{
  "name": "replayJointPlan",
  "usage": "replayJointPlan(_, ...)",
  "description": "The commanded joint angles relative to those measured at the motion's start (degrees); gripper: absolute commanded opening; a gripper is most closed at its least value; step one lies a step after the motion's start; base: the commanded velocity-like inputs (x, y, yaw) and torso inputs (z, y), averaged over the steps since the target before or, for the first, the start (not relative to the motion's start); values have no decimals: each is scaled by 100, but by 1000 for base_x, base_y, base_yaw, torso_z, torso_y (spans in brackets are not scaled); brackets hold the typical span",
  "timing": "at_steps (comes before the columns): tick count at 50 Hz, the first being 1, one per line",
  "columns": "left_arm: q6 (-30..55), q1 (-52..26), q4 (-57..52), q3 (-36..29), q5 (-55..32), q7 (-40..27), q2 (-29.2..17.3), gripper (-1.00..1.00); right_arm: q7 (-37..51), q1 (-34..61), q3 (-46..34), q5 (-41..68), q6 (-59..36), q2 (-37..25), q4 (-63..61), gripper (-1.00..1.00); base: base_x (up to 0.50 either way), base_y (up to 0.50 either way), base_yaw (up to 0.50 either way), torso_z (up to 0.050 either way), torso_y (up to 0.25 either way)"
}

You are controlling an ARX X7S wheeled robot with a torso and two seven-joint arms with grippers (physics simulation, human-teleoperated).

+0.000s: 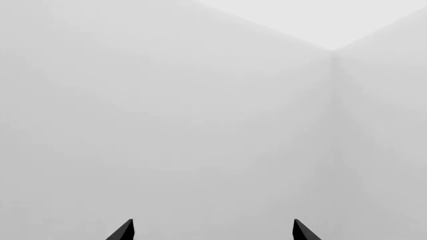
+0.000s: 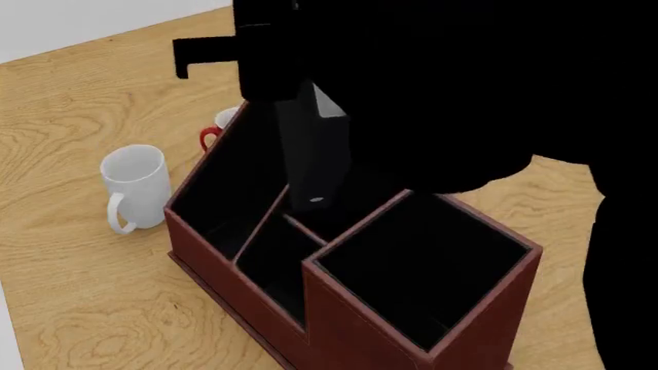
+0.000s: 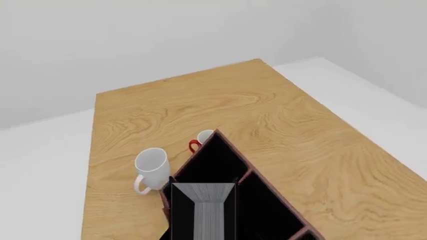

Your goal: Pick up the book and place it in the right compartment of the caddy.

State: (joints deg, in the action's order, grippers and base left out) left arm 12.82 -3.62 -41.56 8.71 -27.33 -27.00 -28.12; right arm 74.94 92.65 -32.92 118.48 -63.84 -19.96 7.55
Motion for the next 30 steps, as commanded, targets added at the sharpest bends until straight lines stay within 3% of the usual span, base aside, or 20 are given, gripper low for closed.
replayJointPlan(1,122,-384,31,-209,297,-142,-49,100,487,-11,136,134,212,-286,-53,-100,0,0,0,0,0)
replayJointPlan(30,31,-454,70,10,-74,-93,-62,100,1439,30,-503,673,655,-858,292,-100,0,0,0,0,1)
